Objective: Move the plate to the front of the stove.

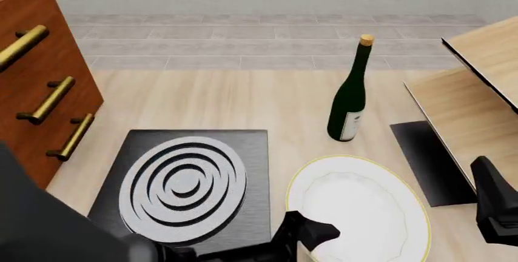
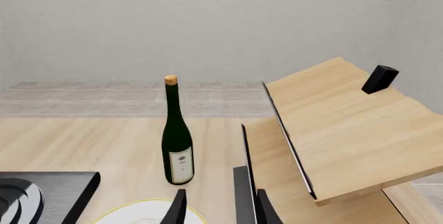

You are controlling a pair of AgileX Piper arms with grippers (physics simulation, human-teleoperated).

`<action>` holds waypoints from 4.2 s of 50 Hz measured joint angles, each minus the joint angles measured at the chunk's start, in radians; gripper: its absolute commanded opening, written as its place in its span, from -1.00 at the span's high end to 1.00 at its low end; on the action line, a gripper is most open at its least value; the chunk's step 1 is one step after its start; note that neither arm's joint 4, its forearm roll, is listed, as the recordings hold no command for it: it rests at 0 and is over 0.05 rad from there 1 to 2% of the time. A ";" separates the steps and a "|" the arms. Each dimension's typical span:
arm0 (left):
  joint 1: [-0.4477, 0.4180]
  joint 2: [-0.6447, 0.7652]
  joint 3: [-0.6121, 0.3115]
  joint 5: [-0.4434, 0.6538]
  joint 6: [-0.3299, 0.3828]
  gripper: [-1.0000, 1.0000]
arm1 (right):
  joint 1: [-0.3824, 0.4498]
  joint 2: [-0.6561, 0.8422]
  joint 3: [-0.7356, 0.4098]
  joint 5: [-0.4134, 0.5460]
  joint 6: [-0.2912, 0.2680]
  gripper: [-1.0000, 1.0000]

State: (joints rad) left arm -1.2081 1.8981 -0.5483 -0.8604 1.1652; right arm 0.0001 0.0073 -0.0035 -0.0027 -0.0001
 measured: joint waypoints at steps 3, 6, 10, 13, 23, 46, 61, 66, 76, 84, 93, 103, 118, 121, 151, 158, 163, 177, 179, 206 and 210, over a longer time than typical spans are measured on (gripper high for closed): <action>0.006 0.009 -0.006 -0.006 0.000 -1.00 | 0.000 0.000 0.000 0.000 0.000 -1.00; 0.010 0.020 -0.012 -0.012 0.000 -1.00 | 0.000 0.000 0.000 0.000 0.000 -1.00; 0.015 0.039 -0.019 -0.019 -0.001 -1.00 | 0.000 0.000 0.000 0.000 0.000 -1.00; 0.014 0.051 -0.027 -0.026 -0.002 -1.00 | 0.000 0.000 0.000 0.000 0.000 -1.00; 0.010 0.085 -0.053 -0.040 -0.008 -1.00 | 0.000 0.000 0.000 0.000 0.000 -1.00; 0.008 0.136 -0.085 -0.081 -0.044 1.00 | 0.000 0.000 0.000 0.000 0.000 -1.00; 0.010 0.145 -0.086 -0.101 -0.070 1.00 | 0.000 0.000 0.000 0.000 0.000 -1.00; 0.010 0.146 -0.085 -0.106 -0.069 1.00 | 0.000 0.000 0.000 0.000 0.000 -1.00; -0.002 0.125 -0.046 -0.117 -0.031 1.00 | 0.000 0.000 0.000 0.000 0.000 -1.00; -0.021 0.052 0.008 -0.102 0.001 1.00 | 0.000 0.000 0.000 0.000 0.000 -1.00; -0.037 -0.053 0.048 -0.071 0.031 1.00 | 0.000 0.000 0.000 0.000 0.000 -1.00; -0.040 -0.162 0.075 -0.025 0.057 1.00 | 0.000 0.000 0.000 0.000 0.000 -1.00; 0.017 -0.298 0.107 0.053 0.082 1.00 | 0.000 0.000 0.000 0.000 0.000 -1.00; 0.034 -0.328 0.111 0.072 0.085 1.00 | 0.000 0.000 0.000 0.000 0.000 -1.00; 0.277 -0.547 0.105 0.239 0.121 1.00 | 0.000 0.000 0.000 0.000 0.000 -1.00; 0.305 -0.565 0.103 0.252 0.125 1.00 | 0.000 0.000 0.000 0.000 0.000 -1.00; 0.316 -0.573 0.102 0.257 0.127 1.00 | 0.000 0.000 0.000 0.000 0.000 -1.00; 0.328 -0.581 0.102 0.264 0.129 1.00 | 0.000 0.000 0.000 0.000 0.000 -1.00; 0.329 -0.582 0.101 0.265 0.129 1.00 | 0.000 0.000 0.000 0.000 0.000 -1.00; 0.441 -0.626 -0.107 0.627 0.141 1.00 | 0.000 0.000 0.000 0.000 0.000 -1.00; 0.459 -0.610 -0.170 0.696 0.135 1.00 | 0.000 0.000 0.000 0.000 0.000 -1.00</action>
State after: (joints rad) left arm -0.7495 1.2884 -0.7182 -0.1643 1.2997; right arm -0.0001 0.0072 -0.0035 -0.0027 -0.0001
